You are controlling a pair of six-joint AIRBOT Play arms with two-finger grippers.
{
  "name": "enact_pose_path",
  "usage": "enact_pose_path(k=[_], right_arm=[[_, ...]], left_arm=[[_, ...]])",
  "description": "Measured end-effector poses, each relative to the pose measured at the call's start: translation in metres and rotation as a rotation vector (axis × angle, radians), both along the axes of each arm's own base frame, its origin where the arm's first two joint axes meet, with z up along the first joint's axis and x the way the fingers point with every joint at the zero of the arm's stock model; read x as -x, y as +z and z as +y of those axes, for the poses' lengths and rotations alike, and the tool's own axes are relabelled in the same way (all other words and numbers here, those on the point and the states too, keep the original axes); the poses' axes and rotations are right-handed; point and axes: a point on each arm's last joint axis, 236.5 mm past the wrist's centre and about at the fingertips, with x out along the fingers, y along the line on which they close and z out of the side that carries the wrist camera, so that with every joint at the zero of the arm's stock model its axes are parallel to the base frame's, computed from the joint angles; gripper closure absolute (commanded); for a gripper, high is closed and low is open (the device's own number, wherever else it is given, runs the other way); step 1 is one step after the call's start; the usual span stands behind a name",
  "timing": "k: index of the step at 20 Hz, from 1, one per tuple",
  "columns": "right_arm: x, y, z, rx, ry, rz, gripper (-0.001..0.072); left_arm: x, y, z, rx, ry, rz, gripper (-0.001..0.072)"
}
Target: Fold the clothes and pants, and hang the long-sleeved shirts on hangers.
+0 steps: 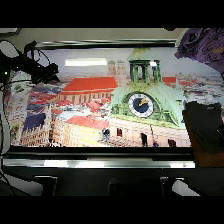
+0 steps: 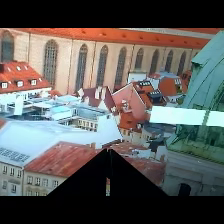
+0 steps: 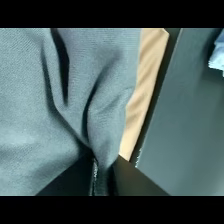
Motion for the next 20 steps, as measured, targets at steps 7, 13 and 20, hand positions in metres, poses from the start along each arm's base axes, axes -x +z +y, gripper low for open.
enact_pose_path(k=[7,13,20], right_arm=[[0.015,-0.007,-0.003,0.011,0.032,0.067,0.0675],[0.031,-0.017,0.003,-0.014,0.041,0.129,0.0675],[0.036,-0.019,-0.001,0.0,0.069,0.155,0.0675]], left_arm=[[0.0,0.0,0.0,0.0,0.0,0.0,0.0685],[0.0,0.0,0.0,0.0,0.0,0.0,0.0685],[0.0,0.0,0.0,0.0,0.0,0.0,0.0685]])
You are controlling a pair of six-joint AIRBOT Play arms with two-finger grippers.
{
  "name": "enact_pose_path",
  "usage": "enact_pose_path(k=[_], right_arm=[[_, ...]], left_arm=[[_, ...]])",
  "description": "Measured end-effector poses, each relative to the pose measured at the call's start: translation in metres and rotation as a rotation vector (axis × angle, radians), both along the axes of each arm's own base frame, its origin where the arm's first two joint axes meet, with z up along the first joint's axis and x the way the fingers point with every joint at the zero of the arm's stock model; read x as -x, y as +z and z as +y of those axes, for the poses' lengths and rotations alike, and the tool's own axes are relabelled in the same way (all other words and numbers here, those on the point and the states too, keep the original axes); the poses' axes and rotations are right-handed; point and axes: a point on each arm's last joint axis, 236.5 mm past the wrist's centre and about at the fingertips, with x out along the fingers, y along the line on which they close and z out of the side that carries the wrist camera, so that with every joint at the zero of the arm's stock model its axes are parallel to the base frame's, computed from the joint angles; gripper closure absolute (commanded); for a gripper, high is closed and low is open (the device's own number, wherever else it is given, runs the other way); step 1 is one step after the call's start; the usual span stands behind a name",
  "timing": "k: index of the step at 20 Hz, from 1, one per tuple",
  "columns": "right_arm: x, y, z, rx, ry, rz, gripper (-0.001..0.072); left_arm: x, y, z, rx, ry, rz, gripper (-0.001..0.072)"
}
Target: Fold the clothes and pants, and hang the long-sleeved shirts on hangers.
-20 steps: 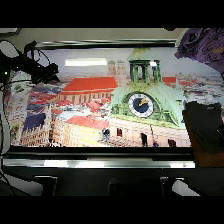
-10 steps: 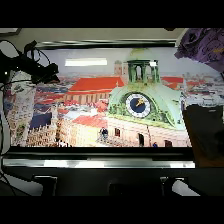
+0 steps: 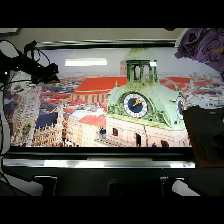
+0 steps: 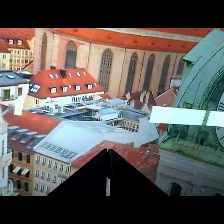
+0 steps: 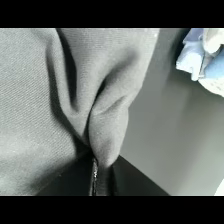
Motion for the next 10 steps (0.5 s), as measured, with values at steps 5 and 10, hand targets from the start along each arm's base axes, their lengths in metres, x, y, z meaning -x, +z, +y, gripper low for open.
enact_pose_path(k=[5,10], right_arm=[[0.002,0.001,-0.002,0.007,0.01,0.013,0.0189],[-0.009,0.013,-0.016,0.038,0.065,-0.011,0.0254]], left_arm=[[0.0,0.0,0.0,0.0,0.0,0.0,0.0685],[0.0,0.0,0.0,0.0,0.0,0.0,0.0685]])
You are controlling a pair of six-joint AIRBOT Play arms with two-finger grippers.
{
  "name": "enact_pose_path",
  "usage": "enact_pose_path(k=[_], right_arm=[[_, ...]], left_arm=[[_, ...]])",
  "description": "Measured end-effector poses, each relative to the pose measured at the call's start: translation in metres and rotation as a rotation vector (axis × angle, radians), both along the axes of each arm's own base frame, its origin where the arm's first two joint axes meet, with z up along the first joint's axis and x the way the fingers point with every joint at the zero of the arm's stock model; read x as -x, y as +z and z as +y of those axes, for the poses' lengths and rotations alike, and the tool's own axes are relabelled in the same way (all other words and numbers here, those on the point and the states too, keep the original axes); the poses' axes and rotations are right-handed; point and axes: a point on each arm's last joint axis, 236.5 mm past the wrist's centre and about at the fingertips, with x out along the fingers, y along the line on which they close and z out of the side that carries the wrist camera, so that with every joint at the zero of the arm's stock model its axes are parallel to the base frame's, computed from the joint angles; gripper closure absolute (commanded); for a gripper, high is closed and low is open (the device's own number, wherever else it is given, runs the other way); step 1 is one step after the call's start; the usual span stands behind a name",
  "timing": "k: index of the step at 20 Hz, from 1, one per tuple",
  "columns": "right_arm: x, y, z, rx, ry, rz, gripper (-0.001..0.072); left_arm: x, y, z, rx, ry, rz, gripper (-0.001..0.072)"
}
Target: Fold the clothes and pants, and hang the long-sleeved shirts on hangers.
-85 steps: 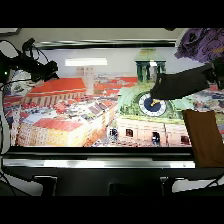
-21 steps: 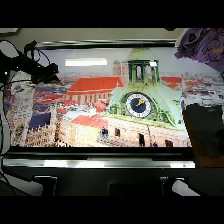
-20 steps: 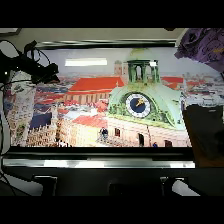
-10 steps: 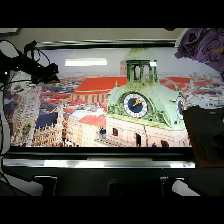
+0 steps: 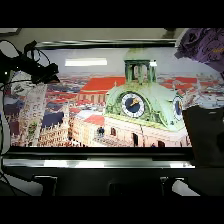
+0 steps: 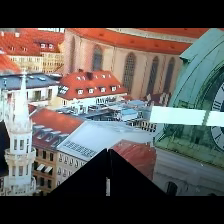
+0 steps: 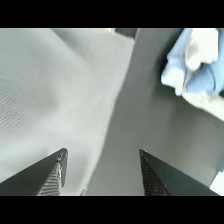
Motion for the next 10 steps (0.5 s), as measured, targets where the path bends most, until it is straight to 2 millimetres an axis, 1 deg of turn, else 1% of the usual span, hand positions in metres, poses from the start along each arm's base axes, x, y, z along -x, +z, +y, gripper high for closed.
enact_pose_path(k=[1,2,3,4,5,7,8,9,10], right_arm=[[-0.012,0.005,-0.004,0.004,0.021,-0.044,0.0438],[-0.029,0.01,-0.005,-0.002,0.047,-0.109,0.0533],[-0.05,0.015,-0.004,-0.018,0.083,-0.19,0.0545],[-0.079,0.022,0.0,-0.042,0.143,-0.293,0.0569],[-0.108,0.029,0.009,-0.074,0.21,-0.387,0.0591],[-0.167,0.047,0.043,-0.145,0.382,-0.56,0.06],[-0.194,0.055,0.07,-0.189,0.481,-0.624,0.062],[-0.215,0.061,0.098,-0.226,0.576,-0.668,0.0676],[-0.233,0.067,0.13,-0.266,0.671,-0.699,0.0676]], left_arm=[[0.0,0.0,0.0,0.0,0.0,0.0,0.0685],[0.002,0.001,0.0,0.0,-0.002,0.002,0.0685],[0.003,0.002,0.0,-0.001,-0.003,0.004,0.0685],[0.004,0.004,0.0,-0.001,-0.005,0.003,0.0685],[0.005,0.007,0.0,-0.004,-0.007,-0.004,0.0685],[0.011,0.012,0.001,-0.027,-0.017,-0.013,0.0685],[0.016,0.012,0.002,-0.045,-0.022,-0.015,0.0685],[0.022,0.013,0.001,-0.069,-0.031,-0.021,0.0686],[0.029,0.011,-0.002,-0.087,-0.043,-0.025,0.0685]])
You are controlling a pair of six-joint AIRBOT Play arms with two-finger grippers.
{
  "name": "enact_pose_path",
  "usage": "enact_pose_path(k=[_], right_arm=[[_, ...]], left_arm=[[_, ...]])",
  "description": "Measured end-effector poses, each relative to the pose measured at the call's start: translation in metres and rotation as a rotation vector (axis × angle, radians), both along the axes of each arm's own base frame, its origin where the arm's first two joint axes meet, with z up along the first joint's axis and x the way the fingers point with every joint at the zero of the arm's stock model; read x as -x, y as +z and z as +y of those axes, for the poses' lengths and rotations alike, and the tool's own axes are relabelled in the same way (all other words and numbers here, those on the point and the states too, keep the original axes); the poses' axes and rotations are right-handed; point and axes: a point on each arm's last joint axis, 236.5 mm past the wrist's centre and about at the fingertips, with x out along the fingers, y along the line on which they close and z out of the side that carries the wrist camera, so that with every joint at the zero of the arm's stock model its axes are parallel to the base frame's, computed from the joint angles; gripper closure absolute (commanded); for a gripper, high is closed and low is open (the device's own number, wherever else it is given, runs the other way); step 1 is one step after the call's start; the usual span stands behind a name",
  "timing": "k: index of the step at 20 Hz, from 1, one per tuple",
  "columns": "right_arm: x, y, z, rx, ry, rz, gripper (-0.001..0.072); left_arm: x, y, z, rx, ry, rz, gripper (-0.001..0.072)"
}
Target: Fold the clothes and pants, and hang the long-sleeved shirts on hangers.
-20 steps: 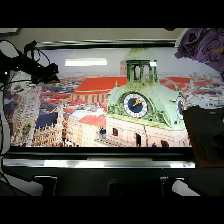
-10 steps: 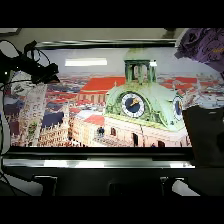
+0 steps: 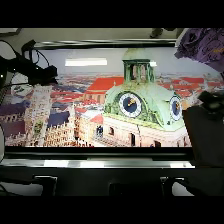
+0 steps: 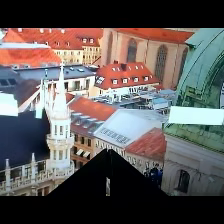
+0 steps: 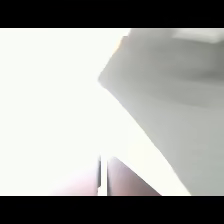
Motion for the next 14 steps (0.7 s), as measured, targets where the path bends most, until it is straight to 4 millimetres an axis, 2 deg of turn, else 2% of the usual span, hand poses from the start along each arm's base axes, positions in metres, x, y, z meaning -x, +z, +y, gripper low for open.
enact_pose_path(k=[2,3,5,7,9,10,12,14], right_arm=[[-0.024,0.008,0.075,-0.018,0.217,-0.051,0.0676],[-0.03,0.011,0.111,-0.025,0.312,-0.068,0.0676],[-0.03,0.015,0.181,-0.037,0.491,-0.09,0.0676],[-0.019,0.017,0.241,-0.043,0.643,-0.103,0.0676],[-0.005,0.018,0.283,-0.045,0.756,-0.107,0.0676],[0.001,0.018,0.298,-0.045,0.795,-0.109,0.0676],[0.01,0.018,0.317,-0.042,0.851,-0.112,0.0676],[0.015,0.018,0.326,-0.043,0.877,-0.112,0.0676]], left_arm=[[0.017,-0.002,-0.011,-0.025,-0.029,-0.025,0.0685],[0.027,-0.003,-0.018,-0.03,-0.044,-0.041,0.0685],[0.051,-0.008,-0.032,-0.035,-0.076,-0.072,0.0685],[0.076,-0.015,-0.039,-0.04,-0.102,-0.09,0.0685],[0.095,-0.018,-0.041,-0.044,-0.119,-0.107,0.0685],[0.101,-0.018,-0.04,-0.05,-0.123,-0.119,0.0685],[0.108,-0.017,-0.038,-0.06,-0.127,-0.14,0.0684],[0.112,-0.017,-0.036,-0.069,-0.13,-0.147,0.0684]])
